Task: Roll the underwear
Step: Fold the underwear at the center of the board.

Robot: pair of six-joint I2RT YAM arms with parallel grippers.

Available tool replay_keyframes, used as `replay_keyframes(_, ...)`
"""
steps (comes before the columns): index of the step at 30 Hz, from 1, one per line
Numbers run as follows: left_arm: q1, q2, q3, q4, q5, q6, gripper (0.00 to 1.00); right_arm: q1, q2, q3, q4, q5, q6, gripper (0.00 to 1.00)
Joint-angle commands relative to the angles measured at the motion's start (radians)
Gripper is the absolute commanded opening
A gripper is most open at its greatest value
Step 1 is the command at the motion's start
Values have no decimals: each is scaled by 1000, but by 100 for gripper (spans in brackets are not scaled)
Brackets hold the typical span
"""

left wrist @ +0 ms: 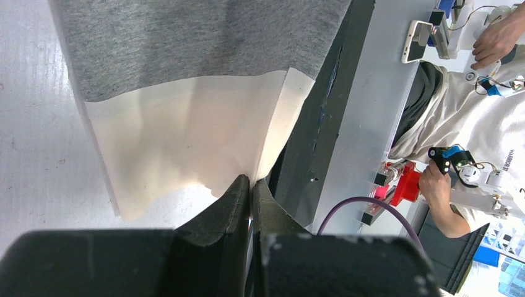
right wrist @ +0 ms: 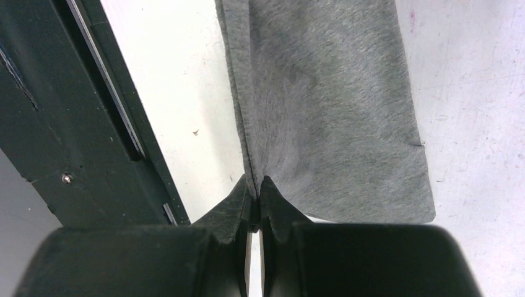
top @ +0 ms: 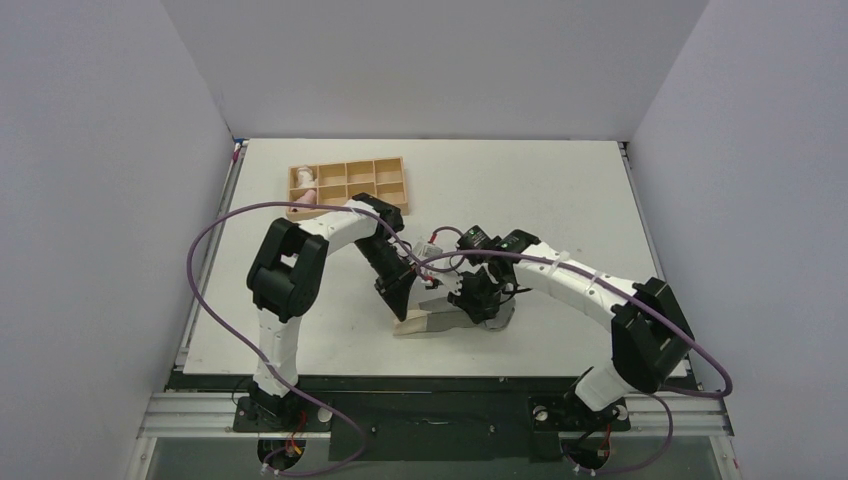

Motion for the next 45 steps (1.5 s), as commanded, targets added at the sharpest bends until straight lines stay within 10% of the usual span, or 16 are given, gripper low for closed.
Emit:
replay_keyframes(1,19,12,43,-27,-39,0,0,-31,61,82,-102,-45,-91,0)
replay_keyframes(45,109,83,127,55,-186,-134,0,-86,448,425,-287,59,-368,6)
